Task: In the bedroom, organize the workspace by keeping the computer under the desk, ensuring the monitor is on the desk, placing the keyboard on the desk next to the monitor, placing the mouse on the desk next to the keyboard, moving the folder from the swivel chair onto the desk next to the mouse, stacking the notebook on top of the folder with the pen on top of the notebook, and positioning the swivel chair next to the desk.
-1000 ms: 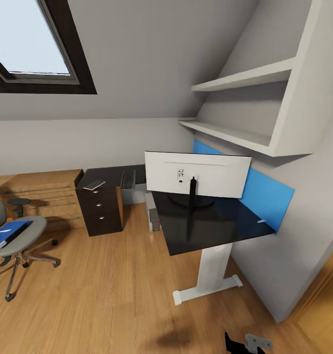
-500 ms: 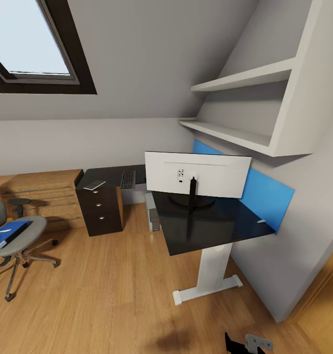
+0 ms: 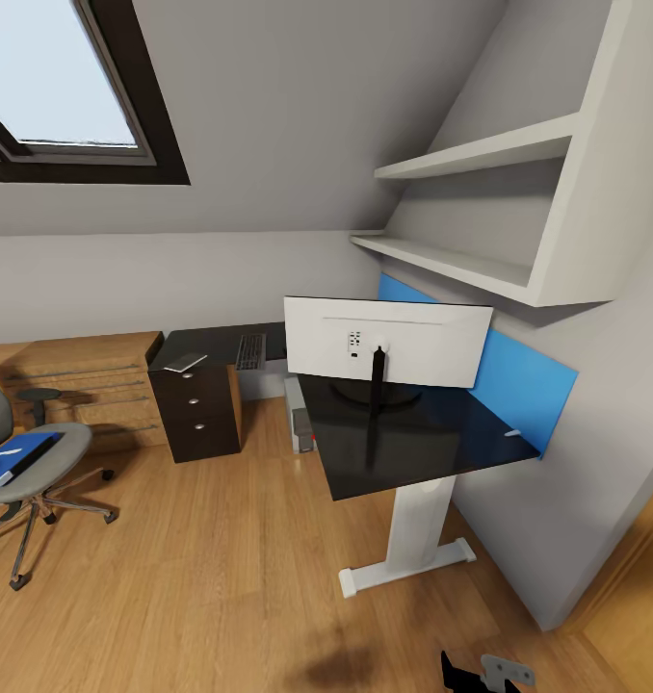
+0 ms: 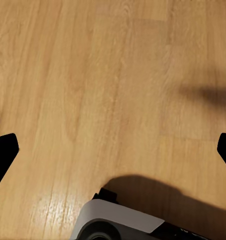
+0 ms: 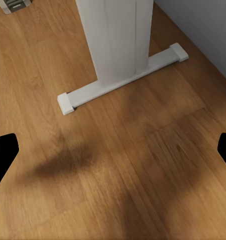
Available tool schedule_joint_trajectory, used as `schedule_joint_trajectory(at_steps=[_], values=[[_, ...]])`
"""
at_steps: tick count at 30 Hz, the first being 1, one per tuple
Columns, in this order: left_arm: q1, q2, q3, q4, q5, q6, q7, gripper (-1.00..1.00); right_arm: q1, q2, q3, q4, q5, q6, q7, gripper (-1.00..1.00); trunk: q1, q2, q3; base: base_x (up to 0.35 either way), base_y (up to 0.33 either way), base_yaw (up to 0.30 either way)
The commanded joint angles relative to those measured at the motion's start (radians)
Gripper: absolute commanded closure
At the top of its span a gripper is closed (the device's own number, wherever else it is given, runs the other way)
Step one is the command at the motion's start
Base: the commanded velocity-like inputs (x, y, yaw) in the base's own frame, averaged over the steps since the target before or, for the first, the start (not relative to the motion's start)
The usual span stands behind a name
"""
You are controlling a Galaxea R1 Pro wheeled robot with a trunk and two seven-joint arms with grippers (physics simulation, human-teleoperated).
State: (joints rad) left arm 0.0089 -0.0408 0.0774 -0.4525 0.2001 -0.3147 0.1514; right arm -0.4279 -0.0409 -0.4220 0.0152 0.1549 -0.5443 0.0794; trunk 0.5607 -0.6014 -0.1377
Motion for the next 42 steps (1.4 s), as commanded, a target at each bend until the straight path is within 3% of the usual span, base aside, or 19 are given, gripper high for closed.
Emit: schedule_joint_trajectory(at_steps=[1,8,12,16,42], values=[[0.0,0.0,0.002,-0.002,0.005,-0.001,-0.001,-1.0,-0.001,0.0,-0.009,0.002,0.008,-0.004,0.003,-1.0,0.0,-0.001,-0.001,0.0,0.0,0.0],[0.0,0.002,0.003,-0.002,0.005,-0.001,-0.001,-1.0,-0.001,0.004,-0.008,0.002,0.007,-0.005,0.006,-1.0,0.0,-0.001,-0.001,0.0,0.0,0.0],[0.0,0.004,0.004,-0.002,0.005,-0.001,-0.001,-1.0,-0.001,0.044,-0.009,0.002,0.005,-0.006,0.004,-1.0,0.0,-0.001,-0.001,0.0,0.0,0.01],[0.0,0.004,0.004,-0.002,0.005,-0.002,-0.001,-1.0,-0.001,0.059,-0.009,0.002,0.005,-0.006,0.003,-1.0,0.0,-0.001,-0.003,0.0,0.0,0.082],[0.0,0.002,0.002,-0.002,0.005,-0.003,-0.002,-1.0,-0.001,0.068,-0.01,0.002,0.003,-0.014,0.002,-1.0,0.0,-0.001,-0.029,0.0,0.0,0.186]])
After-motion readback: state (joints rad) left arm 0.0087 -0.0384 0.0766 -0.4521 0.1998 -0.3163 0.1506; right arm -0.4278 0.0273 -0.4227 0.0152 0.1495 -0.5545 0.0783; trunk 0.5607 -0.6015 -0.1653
